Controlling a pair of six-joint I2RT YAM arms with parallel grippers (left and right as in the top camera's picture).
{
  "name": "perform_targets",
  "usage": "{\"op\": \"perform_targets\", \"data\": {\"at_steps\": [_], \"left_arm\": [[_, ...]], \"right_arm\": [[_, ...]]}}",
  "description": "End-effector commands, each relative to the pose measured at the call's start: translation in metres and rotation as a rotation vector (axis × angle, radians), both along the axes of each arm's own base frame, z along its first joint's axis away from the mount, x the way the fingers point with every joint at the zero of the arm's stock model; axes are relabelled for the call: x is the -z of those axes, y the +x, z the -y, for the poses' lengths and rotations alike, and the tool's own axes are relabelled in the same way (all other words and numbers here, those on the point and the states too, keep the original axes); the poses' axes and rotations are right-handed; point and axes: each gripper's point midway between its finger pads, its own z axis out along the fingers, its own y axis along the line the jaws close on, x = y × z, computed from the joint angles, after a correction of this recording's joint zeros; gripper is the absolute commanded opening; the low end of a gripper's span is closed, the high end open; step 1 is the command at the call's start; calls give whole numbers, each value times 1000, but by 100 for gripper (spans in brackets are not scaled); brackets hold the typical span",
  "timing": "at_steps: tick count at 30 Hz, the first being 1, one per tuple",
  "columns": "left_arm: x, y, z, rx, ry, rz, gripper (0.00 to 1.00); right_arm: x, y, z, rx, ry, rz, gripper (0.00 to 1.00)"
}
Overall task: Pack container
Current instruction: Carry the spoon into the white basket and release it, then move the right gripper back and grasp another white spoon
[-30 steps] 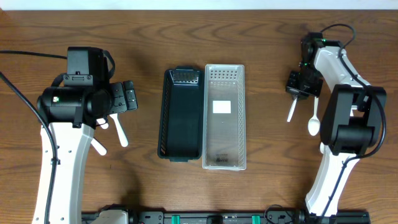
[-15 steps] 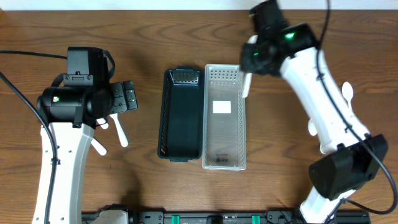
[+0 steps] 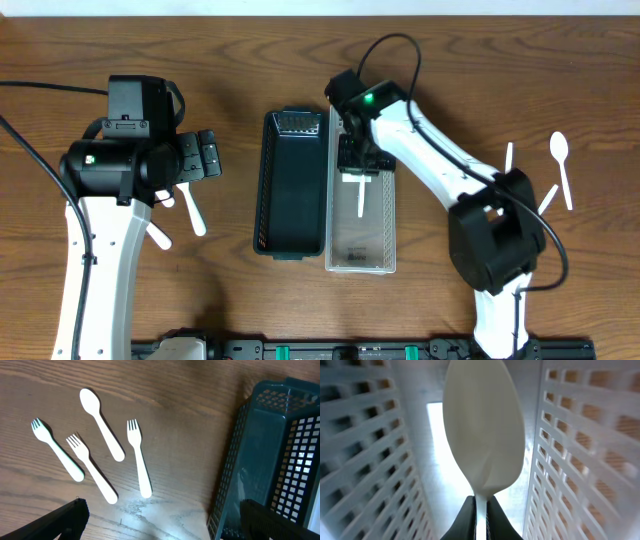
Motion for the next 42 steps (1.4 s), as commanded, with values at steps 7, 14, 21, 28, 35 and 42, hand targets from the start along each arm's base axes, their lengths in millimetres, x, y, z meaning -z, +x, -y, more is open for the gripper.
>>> {"op": "perform_targets", "data": {"at_steps": [7,14,21,28,35,42], "left_arm": [[-4,1,-2,-9,4,8,98],[-4,1,-2,-9,4,8,98],[-4,1,-2,-9,4,8,98],[-4,1,-2,-9,4,9,98],[-4,2,-2,-9,4,10,98],[-4,2,-2,-9,4,12,98]], "right_arm": [[-20,20,-2,-58,23,93,28],[-110,66,42,-48,37,281,40],[-180,77,178,144,-126,399,53],[-133,35,290,202,-215,144,70],[-36,17,307,232,-127,58,77],[22,-1,301,221,-120,38,77]]}}
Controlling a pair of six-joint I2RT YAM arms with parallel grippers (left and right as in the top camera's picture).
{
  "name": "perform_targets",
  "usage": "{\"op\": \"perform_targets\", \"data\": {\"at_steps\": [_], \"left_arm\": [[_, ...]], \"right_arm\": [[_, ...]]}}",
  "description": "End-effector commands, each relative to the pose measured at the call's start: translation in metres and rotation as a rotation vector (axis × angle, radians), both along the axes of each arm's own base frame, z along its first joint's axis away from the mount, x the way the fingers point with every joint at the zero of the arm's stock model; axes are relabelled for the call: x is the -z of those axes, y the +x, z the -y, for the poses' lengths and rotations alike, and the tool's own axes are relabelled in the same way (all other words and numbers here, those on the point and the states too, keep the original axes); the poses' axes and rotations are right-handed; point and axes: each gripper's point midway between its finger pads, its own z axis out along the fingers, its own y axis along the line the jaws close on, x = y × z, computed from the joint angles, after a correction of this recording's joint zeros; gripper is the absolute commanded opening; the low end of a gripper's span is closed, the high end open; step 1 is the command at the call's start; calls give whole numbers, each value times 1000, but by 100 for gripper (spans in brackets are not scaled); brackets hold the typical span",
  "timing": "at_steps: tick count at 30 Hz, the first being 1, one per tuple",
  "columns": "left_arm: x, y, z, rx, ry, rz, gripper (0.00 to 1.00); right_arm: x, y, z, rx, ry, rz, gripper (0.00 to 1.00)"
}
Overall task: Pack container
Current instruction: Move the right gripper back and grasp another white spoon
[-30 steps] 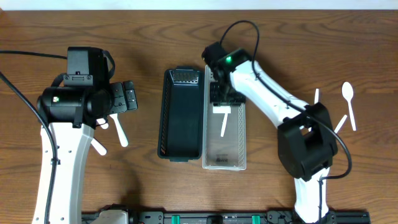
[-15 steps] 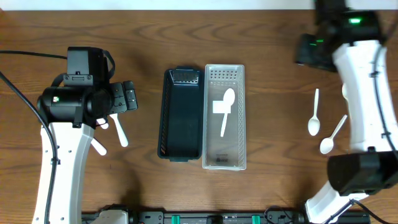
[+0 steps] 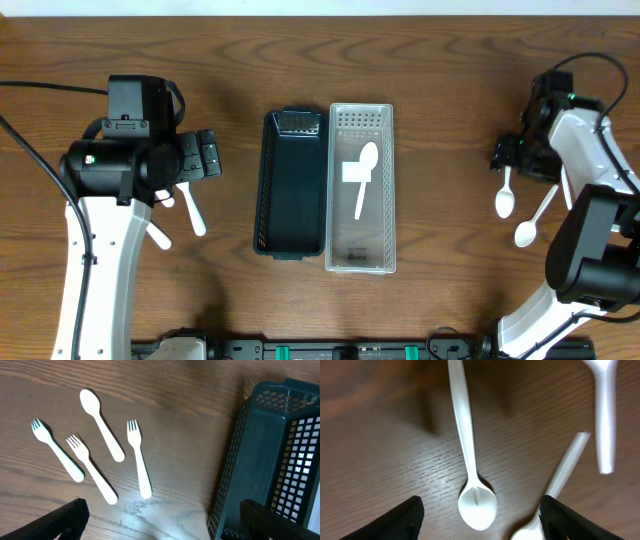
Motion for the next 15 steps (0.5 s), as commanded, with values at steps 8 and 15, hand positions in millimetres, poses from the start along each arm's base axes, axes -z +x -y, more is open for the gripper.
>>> {"op": "perform_targets", "data": {"at_steps": [8,15], "left_arm": [[-4,1,-2,-9,4,9,98],[-4,1,-2,-9,4,9,98]], "right_arm": [[39,-11,-12,-26,62,23,76],[60,-24,-13,-11,78,24,66]]}}
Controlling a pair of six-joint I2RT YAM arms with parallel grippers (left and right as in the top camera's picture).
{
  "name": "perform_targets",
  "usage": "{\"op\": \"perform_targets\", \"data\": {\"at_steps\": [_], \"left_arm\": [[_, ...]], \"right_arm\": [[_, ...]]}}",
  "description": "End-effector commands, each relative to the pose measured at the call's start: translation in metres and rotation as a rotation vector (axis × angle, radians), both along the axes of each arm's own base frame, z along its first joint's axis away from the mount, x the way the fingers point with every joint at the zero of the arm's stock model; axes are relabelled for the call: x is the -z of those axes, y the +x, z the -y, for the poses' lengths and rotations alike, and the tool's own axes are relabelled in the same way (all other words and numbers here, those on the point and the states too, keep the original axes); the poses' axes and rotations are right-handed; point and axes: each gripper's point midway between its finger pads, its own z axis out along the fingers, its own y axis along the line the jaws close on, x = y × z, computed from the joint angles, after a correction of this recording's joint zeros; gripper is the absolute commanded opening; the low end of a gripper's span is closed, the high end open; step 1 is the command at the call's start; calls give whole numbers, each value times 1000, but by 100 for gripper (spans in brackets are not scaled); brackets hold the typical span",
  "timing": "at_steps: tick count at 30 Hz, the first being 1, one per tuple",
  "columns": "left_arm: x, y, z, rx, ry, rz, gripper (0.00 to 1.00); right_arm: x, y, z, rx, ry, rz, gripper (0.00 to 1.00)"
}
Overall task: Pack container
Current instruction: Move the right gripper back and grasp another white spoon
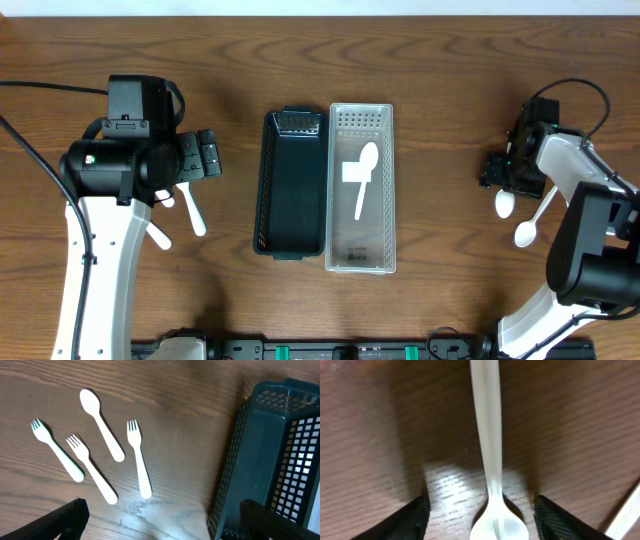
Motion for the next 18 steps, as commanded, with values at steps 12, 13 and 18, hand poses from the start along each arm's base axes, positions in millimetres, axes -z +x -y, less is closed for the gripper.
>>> {"op": "perform_targets", "data": {"at_steps": [12,13,18], "left_arm": [[-4,1,-2,-8,4,6,98],[-3,0,-2,-8,4,3,98],[-3,-1,-2,-8,4,-1,98]], "right_arm": [[23,-24,-2,42,25,-45,25],[23,-24,-2,43,26,-45,20],[22,-21,-1,48,24,-36,6]]}}
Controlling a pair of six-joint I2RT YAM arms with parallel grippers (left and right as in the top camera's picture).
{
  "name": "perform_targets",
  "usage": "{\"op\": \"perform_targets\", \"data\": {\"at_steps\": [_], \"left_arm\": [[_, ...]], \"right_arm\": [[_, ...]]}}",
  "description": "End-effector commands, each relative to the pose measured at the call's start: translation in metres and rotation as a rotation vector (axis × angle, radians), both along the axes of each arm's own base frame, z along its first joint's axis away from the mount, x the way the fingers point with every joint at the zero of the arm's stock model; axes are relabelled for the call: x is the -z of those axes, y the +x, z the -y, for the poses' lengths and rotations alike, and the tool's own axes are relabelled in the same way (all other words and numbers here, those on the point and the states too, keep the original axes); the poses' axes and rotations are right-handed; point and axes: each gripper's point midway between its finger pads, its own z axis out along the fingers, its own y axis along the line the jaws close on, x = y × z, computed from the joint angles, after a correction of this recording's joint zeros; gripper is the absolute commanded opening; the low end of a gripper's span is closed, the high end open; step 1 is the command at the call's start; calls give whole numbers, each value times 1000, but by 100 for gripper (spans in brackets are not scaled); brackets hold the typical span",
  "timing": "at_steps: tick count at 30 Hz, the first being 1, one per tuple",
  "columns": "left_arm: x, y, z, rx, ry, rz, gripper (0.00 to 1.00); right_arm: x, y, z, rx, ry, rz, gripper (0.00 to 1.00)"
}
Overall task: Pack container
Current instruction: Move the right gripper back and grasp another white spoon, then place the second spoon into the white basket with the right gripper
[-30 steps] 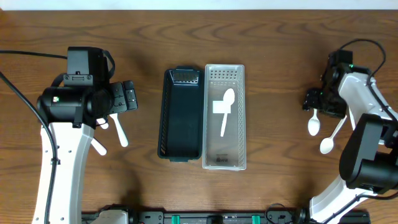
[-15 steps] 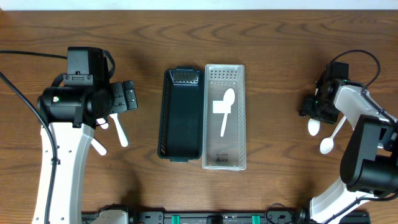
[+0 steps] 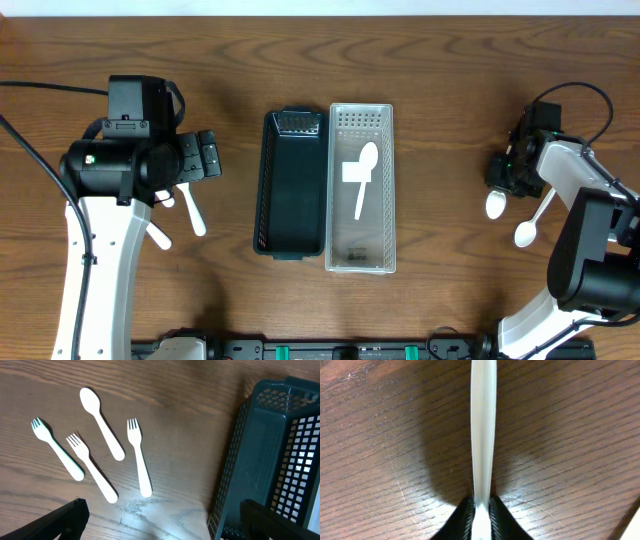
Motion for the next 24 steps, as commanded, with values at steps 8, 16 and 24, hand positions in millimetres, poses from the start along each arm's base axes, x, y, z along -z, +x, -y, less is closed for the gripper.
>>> {"op": "perform_targets", "data": {"at_steps": [8,16,24], "left_arm": [[-4,1,-2,-8,4,6,98],[-4,1,-2,-8,4,6,98],[-4,1,-2,-9,4,6,98]], "right_arm": [[-51,17,-15,-34,-15,46,1],[-188,54,-102,-114,31,366,2],[-199,32,-218,-207,173,376,4]]}}
